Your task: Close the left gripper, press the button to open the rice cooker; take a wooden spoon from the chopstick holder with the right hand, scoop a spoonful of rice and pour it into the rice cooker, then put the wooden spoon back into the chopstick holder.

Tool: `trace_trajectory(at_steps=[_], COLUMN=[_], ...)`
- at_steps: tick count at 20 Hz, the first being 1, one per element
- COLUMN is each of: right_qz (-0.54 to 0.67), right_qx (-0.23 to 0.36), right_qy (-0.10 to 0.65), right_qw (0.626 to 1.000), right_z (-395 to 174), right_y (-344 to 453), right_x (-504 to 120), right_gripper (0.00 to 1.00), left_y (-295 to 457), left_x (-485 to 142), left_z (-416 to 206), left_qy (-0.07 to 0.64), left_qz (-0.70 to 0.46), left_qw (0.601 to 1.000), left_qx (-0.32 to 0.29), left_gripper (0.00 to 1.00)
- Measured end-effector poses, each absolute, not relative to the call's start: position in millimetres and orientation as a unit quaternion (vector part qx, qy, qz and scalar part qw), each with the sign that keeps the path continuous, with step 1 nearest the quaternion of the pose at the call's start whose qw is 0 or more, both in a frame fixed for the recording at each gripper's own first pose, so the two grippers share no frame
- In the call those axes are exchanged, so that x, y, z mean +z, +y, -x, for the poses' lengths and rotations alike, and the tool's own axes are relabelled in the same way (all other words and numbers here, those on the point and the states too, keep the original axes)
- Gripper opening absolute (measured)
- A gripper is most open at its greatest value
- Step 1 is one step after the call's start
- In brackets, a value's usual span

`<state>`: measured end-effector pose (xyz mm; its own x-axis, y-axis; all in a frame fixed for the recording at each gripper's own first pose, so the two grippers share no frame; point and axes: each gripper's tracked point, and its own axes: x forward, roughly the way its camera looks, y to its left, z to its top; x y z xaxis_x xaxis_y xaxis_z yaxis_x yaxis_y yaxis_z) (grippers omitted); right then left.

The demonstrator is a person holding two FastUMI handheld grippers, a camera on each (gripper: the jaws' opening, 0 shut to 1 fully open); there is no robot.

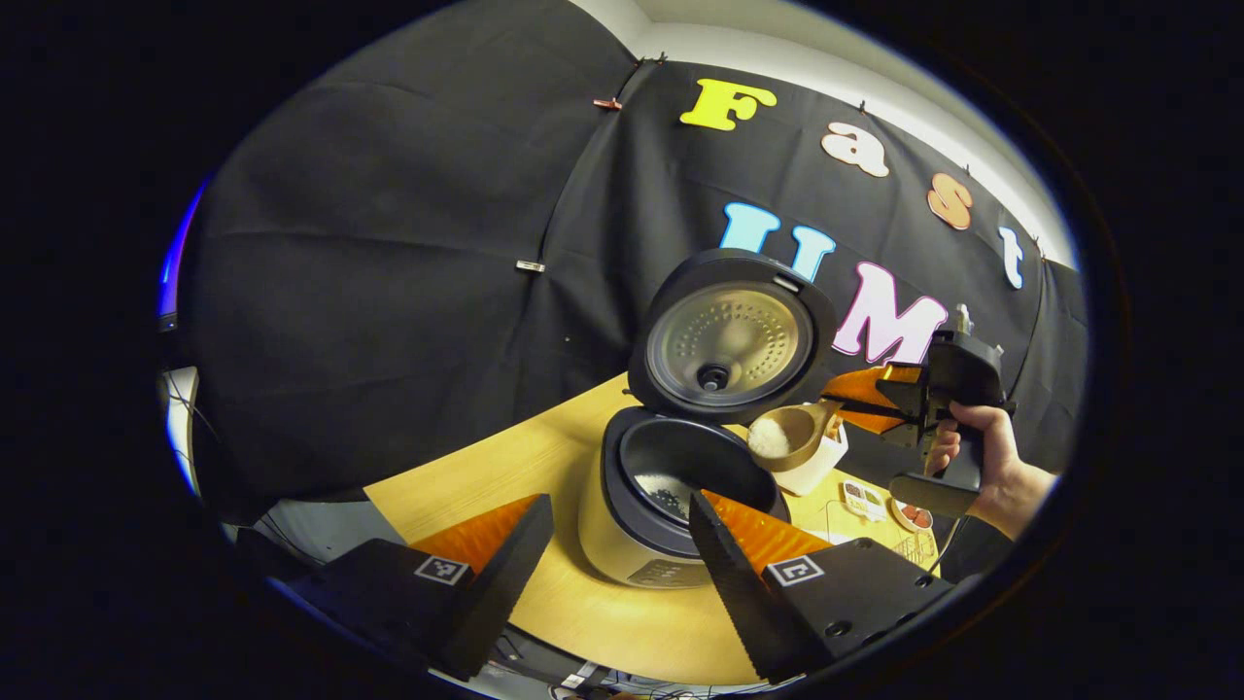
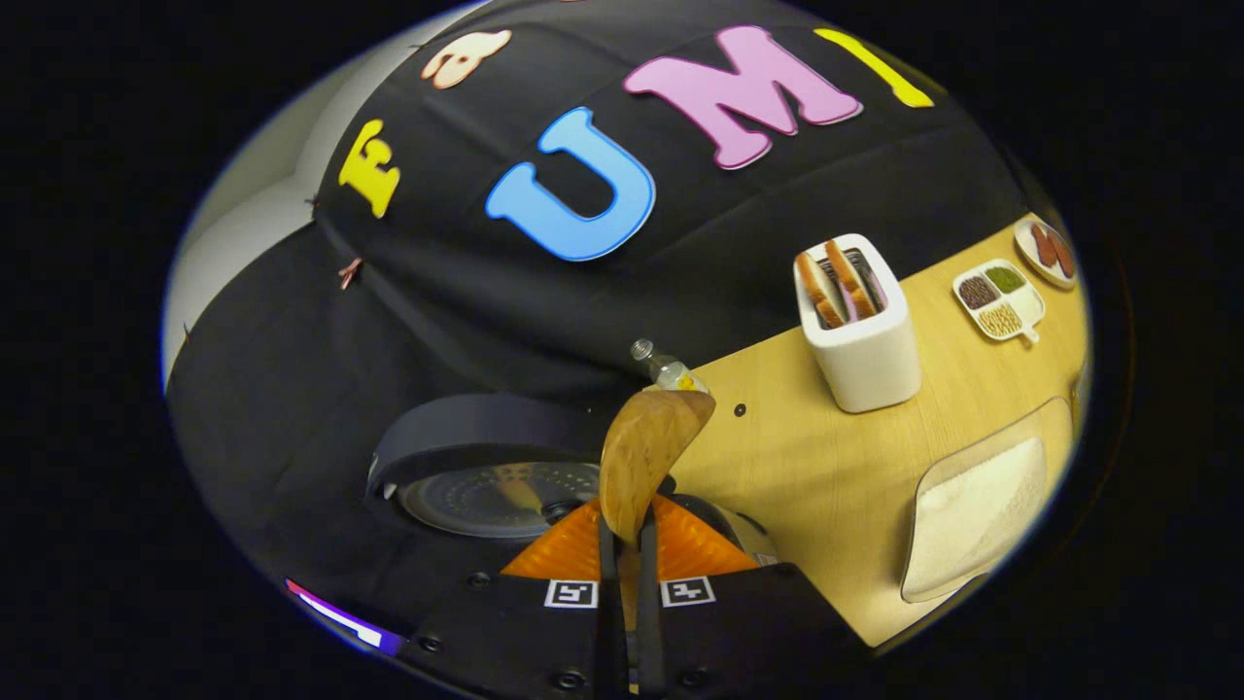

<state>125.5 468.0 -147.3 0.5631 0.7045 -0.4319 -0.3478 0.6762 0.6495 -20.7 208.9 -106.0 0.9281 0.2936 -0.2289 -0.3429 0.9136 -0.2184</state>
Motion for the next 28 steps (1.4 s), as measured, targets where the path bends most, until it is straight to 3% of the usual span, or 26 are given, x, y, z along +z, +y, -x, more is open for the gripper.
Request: trace_trajectory(at_steps=[5,14,28], right_qz=[-0.129,-0.010,0.167], right_qx=[0.375,0.440,0.552], right_qy=[0.277,0.205,0.073], right_qw=[0.875,0.874,0.814], right_z=[-108.0,-79.6,-16.5], right_y=[501.6,532.6,557.5], right_x=[-150.8,-160.3,-162.3], right_gripper=[0.08,0.09,0.09], left_y=[217.9,227.2,235.5], left_x=[-114.2,-118.1,-118.0], left_z=[23.1,26.0,40.2], left_qy=[0.102,0.109,0.095], left_qz=[0.131,0.127,0.133], left_qw=[0.971,0.971,0.968], left_qx=[0.170,0.173,0.188], left_gripper=[0.95,0.95,0.95])
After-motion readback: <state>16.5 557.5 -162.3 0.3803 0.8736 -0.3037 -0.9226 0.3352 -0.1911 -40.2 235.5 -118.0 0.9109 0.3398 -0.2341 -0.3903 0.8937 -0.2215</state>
